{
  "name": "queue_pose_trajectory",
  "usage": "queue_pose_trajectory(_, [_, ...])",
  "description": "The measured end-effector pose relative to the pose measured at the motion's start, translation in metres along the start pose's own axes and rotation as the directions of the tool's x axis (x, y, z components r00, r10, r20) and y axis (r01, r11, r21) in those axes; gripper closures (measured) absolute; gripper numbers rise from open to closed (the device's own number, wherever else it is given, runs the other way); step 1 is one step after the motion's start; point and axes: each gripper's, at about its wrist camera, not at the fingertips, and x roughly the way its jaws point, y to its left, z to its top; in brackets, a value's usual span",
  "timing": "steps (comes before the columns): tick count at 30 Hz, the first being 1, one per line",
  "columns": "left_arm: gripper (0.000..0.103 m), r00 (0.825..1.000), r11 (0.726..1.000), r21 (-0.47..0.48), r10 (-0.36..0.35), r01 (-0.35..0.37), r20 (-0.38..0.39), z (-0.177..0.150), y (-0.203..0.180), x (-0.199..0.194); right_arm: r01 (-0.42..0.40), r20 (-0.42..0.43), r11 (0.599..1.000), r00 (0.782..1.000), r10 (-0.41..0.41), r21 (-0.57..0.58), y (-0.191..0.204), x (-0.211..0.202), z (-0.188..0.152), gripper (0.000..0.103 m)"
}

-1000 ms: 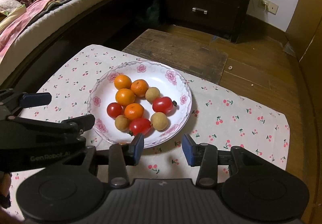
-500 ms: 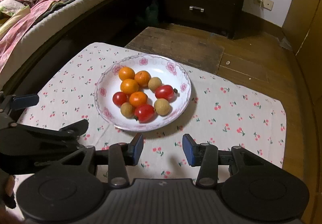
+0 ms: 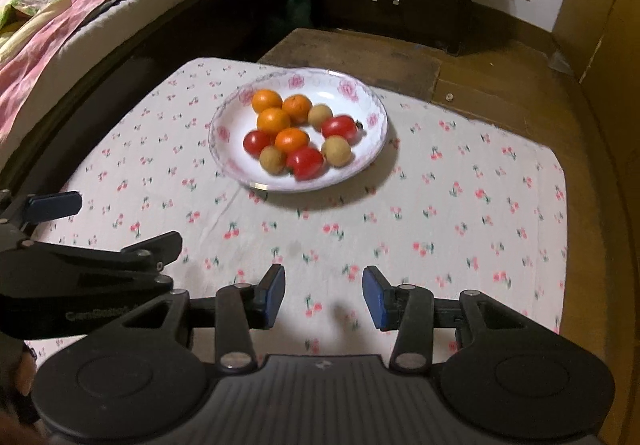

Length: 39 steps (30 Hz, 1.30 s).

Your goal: Organize fruits

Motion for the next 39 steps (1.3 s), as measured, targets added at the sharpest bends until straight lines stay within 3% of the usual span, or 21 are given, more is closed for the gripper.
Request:
queue_pose_trajectory(14, [0.000, 0.999, 0.999, -0.001, -0.032, 0.032, -0.024, -0.045, -0.005, -0.027, -0.021, -0.015, 0.999, 1.000, 0.021, 0.042, 0.010, -0.030, -0.055, 0.060])
queue_pose_trajectory(27, [0.002, 0.996, 0.997, -0.044, -0.073, 0.071, -0.045, -0.071, 0.001, -0.042, -0.031, -0.017, 0.998, 0.999, 0.032, 0.053, 0.018, -0.044, -0.081, 0.060])
queue_pose_trajectory(39, [0.000, 0.997, 1.000, -0.011, -0.027, 0.026, -0.079, -0.086, -0.002, -0.041, 0.000, -0.039, 0.998, 0.999, 0.002, 0.058, 0.021, -0.039, -0.093, 0.058])
